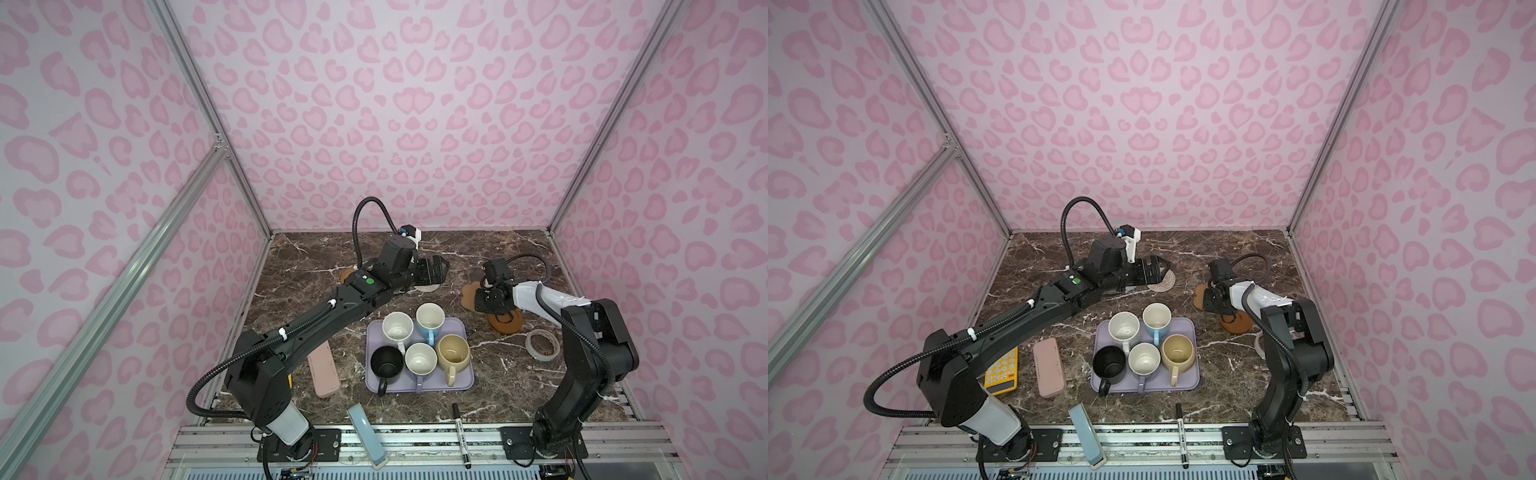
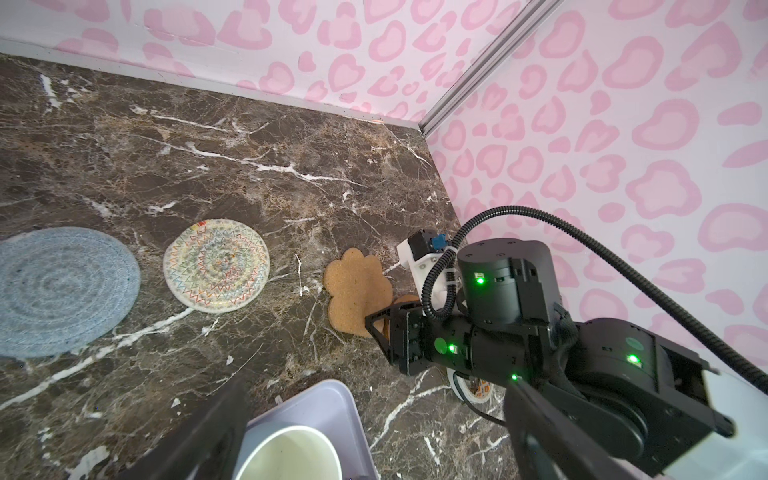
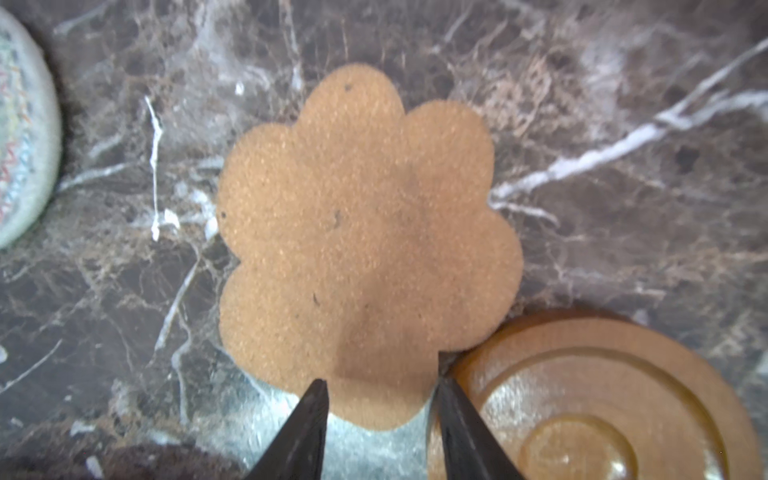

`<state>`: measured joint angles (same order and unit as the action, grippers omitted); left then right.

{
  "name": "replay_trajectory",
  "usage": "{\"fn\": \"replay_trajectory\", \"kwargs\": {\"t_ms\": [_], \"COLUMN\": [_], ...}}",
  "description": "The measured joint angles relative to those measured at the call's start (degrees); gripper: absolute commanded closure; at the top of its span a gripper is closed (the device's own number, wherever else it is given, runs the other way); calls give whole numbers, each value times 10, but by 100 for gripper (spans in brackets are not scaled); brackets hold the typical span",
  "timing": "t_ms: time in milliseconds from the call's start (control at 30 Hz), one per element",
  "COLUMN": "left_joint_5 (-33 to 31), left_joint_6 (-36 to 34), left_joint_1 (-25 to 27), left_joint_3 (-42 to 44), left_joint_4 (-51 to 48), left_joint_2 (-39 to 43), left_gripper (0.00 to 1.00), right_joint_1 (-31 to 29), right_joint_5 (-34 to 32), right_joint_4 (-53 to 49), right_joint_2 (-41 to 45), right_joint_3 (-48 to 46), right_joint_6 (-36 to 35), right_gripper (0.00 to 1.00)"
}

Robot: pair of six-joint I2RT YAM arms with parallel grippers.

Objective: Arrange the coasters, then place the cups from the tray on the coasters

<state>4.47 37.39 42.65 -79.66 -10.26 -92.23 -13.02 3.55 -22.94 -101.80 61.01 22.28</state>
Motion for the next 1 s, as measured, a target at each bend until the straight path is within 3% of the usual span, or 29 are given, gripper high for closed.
{"fn": "replay_trajectory", "kwargs": {"t_ms": [633,1000], "left_joint_5": [-35,-36], "left_joint_6": [-13,-13], "left_joint_1": [-7,-15], "left_joint_3": [13,14], "left_joint_4": [-4,-4], "left_joint_2": [12,4], "left_gripper": [3,3], "right_joint_1": [0,-16], "right_joint_5": [-10,-21], "right_joint_4": [-18,-19], "right_joint_2": [-64,-123], "right_joint_3": [63,142], "right_joint_6": [-11,-63], "right_gripper": [51,56]}}
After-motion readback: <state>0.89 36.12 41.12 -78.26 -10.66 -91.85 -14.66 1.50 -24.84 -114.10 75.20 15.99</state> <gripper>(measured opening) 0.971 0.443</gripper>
